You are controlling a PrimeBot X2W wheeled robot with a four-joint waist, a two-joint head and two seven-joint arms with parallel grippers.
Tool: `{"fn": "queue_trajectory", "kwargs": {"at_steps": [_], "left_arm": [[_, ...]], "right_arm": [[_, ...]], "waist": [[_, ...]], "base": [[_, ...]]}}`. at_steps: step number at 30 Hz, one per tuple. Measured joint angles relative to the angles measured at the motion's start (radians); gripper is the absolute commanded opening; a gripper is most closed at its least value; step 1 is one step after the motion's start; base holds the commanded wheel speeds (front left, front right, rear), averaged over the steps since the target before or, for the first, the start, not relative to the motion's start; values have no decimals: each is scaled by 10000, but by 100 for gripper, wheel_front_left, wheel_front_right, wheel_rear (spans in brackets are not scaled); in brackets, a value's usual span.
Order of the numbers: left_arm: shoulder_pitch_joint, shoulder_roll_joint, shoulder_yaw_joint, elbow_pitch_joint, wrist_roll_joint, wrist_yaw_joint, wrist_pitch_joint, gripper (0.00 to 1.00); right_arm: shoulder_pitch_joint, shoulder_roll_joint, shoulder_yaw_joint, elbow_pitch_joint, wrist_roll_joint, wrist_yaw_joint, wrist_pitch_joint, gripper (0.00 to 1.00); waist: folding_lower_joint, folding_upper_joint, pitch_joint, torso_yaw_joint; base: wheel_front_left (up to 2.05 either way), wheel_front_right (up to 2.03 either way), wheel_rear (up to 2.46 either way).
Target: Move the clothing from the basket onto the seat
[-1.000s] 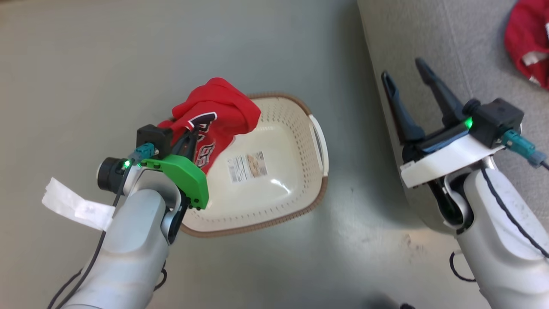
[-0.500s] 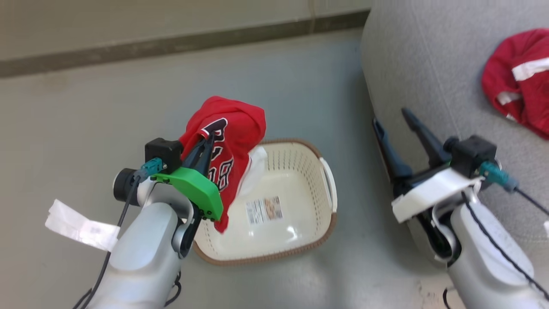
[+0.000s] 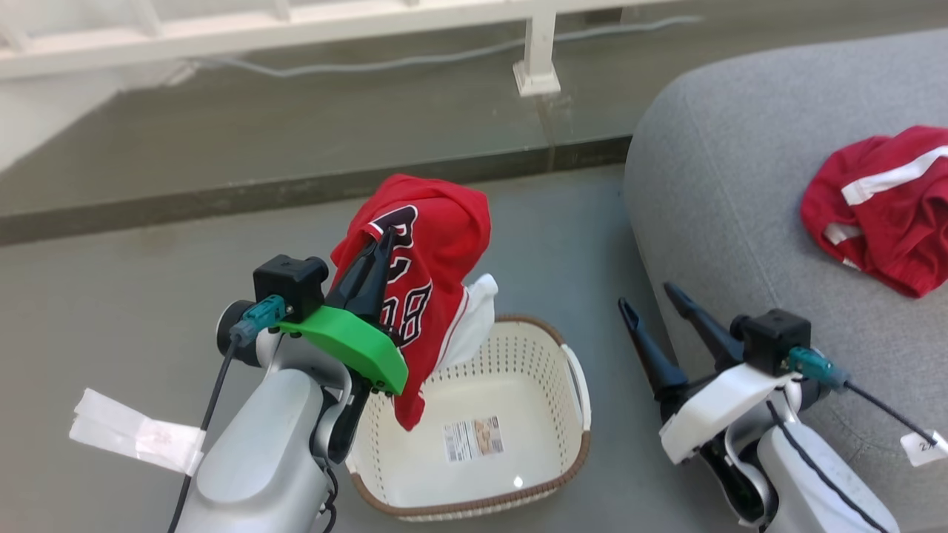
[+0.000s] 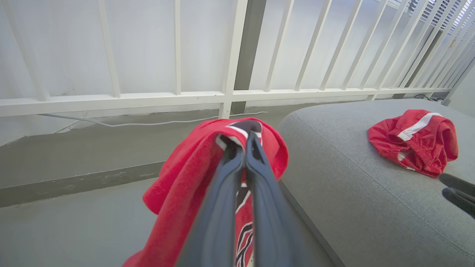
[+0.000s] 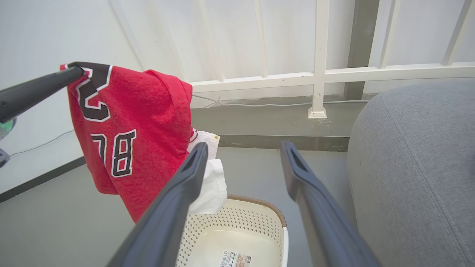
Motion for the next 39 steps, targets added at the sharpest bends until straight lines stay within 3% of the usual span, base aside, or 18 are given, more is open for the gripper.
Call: {"fn": "queue_trajectory", "kwargs": {"at_steps": [12,24,39], "left_arm": [[435,6,-107,-1528,127,155,-2,0],[634,13,-445,-3108,339,161,-4,0],[1172,159,-535,-4454,376,477,199,0]], "right_arm": [[577,176,188,-330,81,-8,278,100],[847,178,339,-780,82,-100,477,100],[1086,234,533,-1406,96,-102,617,100]], "waist": [[0,0,-902,-56],[1,0,-1009,-137],[1,0,-1044,-81]], "base": [[0,0,0],[0,0,0],[0,0,0]]}}
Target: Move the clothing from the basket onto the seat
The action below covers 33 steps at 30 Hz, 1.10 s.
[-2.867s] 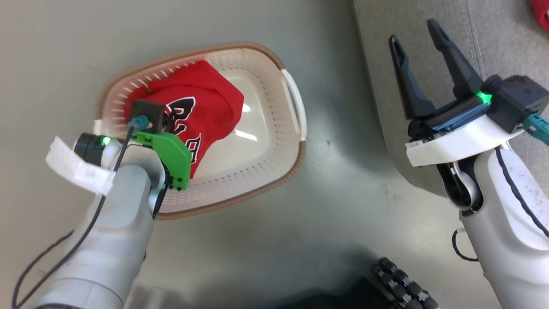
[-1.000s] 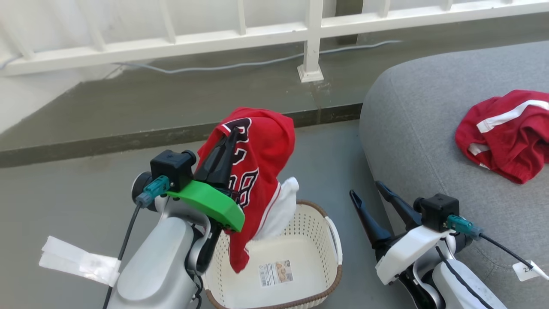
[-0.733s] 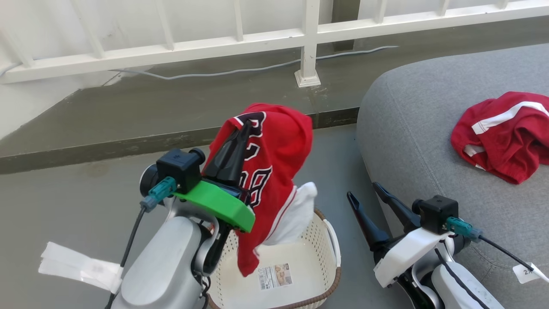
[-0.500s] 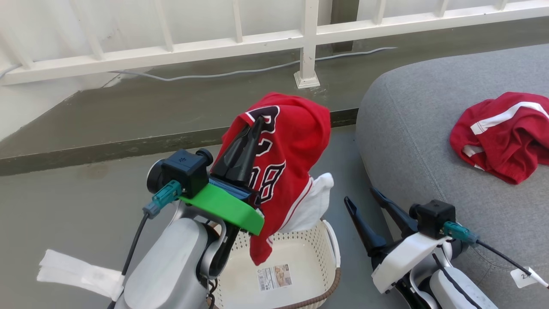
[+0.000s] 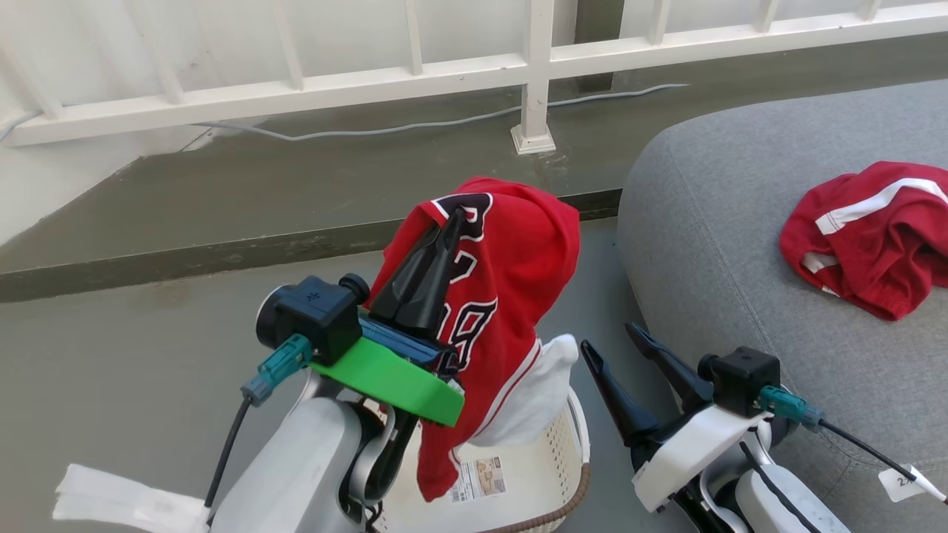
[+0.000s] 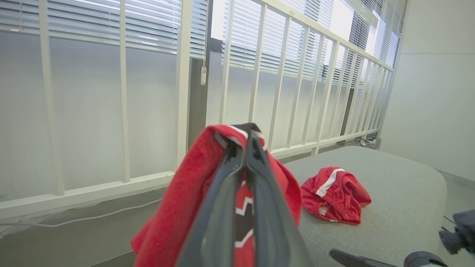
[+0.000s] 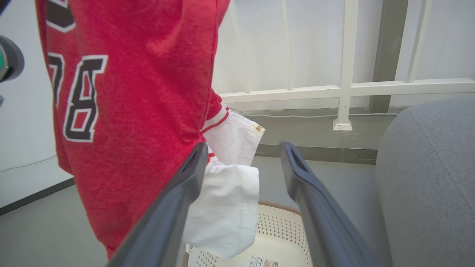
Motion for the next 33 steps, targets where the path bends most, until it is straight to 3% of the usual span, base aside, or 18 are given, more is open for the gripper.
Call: {"fn": "queue_trajectory", "kwargs": {"at_steps": [10,18,33], "left_arm": [[273,171,-21,-529,15,261,295,0],[350,219,-125,-830,31,349,437,0],[449,201,-591,-1250,31,337,796,0]], "right_arm": [[-19,81,341,-988,48,4,86,100],[-210,130,1308,-1789,82,107,414,100],[-1554,92,2558,-1423,42,199,976,100]], "waist": [[0,0,4,13],[0,0,21,57],[0,0,99,568]], "base": [[0,0,0],[0,0,0],[0,0,0]]}}
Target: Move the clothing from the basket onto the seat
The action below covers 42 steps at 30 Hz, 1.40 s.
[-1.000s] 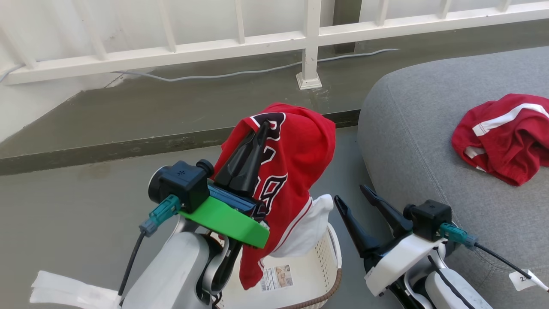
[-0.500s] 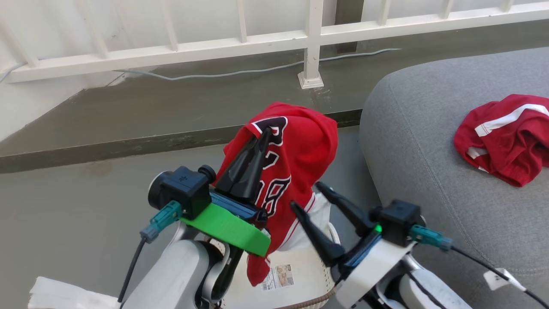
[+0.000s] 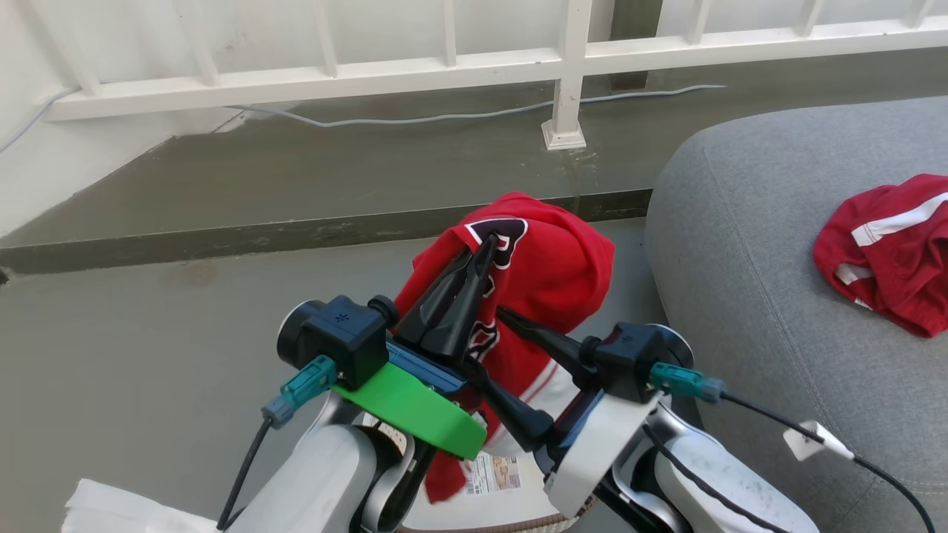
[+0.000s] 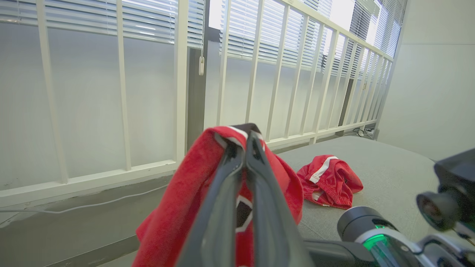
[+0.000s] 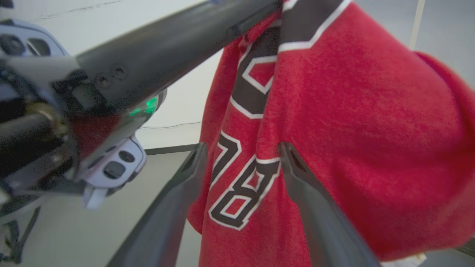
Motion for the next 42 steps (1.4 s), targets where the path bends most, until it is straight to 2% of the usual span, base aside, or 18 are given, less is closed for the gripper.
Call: {"fn": "queue_trajectory", "kwargs": {"at_steps": [3,4,5,6,7,19,20,21,22,23,34,42], "left_arm": [[0,-2,-19,-128,0,0,2,0],[0,-4,-31,-188,0,0,2,0],[0,-6,-42,-217,0,0,2,0],[0,-6,-50,-226,0,0,2,0],[0,-6,-59,-232,0,-2,2,0],[0,-4,-196,-366,10,0,119,0],[0,-4,-198,-389,12,0,119,38],[0,-2,-198,-410,12,0,121,69],[0,-2,-198,-410,12,0,121,93],[0,0,-198,-422,12,0,123,100],[35,203,-359,-410,73,0,366,100],[383,631,-744,-355,460,-17,792,100]], "right_arm": [[-207,33,84,270,46,0,6,100],[-276,36,109,378,36,0,6,90],[-347,63,94,458,61,0,-6,44],[-409,105,82,535,90,0,-8,26],[-475,144,84,625,94,0,-10,0],[-914,240,125,1170,568,0,-324,0],[-985,240,121,1172,585,0,-372,0],[-1046,240,121,1174,591,0,-395,0],[-1046,240,121,1174,591,0,-395,0],[-1108,238,119,1183,621,0,-468,0],[-1253,127,-368,1536,750,10,-815,0],[-1349,-165,-926,1939,855,-6,-1035,0]], "waist": [[0,0,24,36],[0,0,31,47],[0,0,37,57],[0,0,45,68],[0,0,52,78],[0,0,106,148],[0,0,109,144],[0,0,111,138],[0,0,111,138],[0,0,114,131],[0,0,129,-31],[0,0,156,-208]], "base": [[0,0,0],[0,0,0],[0,0,0],[0,0,0],[0,0,0],[0,0,0],[0,0,0],[0,0,0],[0,0,0],[0,0,0],[0,0,0],[0,0,0]]}}
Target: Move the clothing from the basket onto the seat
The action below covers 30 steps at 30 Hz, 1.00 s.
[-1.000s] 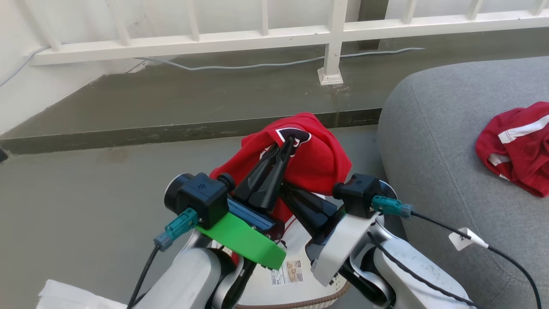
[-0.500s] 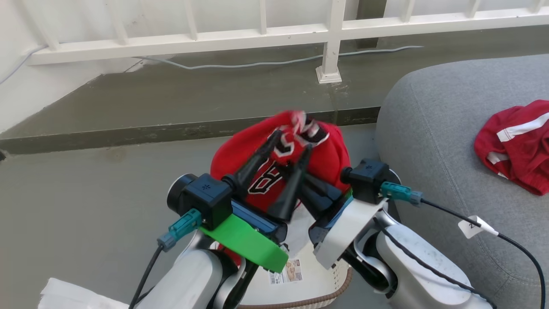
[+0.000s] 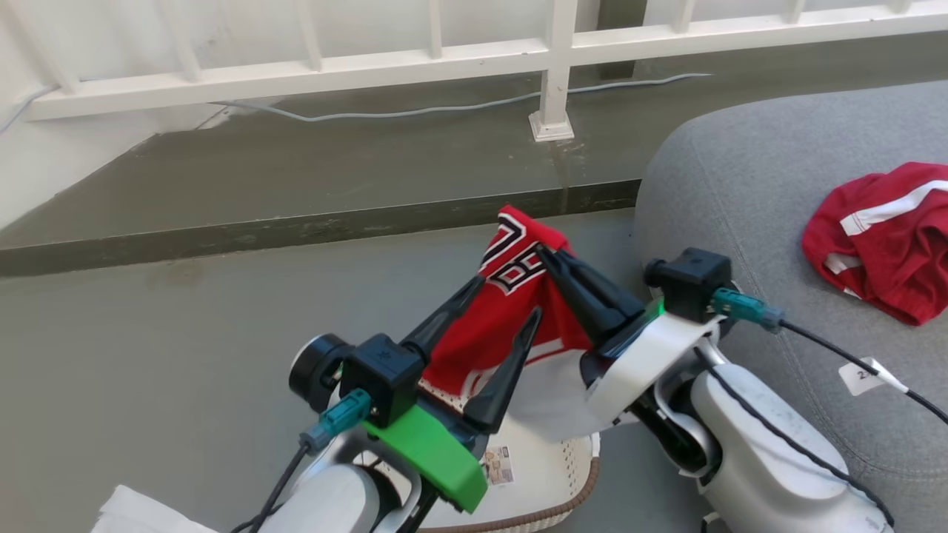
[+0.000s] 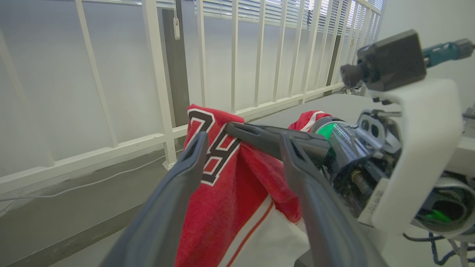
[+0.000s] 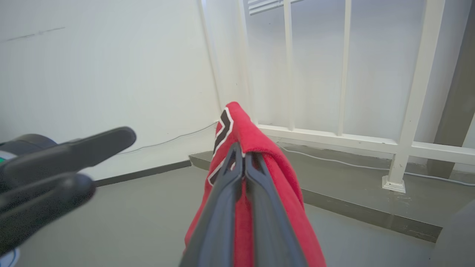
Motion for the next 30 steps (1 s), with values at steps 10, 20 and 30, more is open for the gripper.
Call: {"fn": "queue_trajectory", "kwargs": {"at_steps": [10,20,30], "left_arm": [[221,205,-382,-12,98,-77,370,100],[266,311,-587,-155,238,-75,575,100],[233,401,-675,-224,640,-73,840,100]], "right_arm": [[-13,-293,-635,359,245,-201,-209,0],[-24,-408,-1043,552,385,-383,-422,0],[-81,-543,-1615,635,531,-543,-738,0]], "waist": [[0,0,194,-404],[0,0,591,-1030],[0,0,1274,-2109]], "base": [[0,0,0],[0,0,0],[0,0,0]]}}
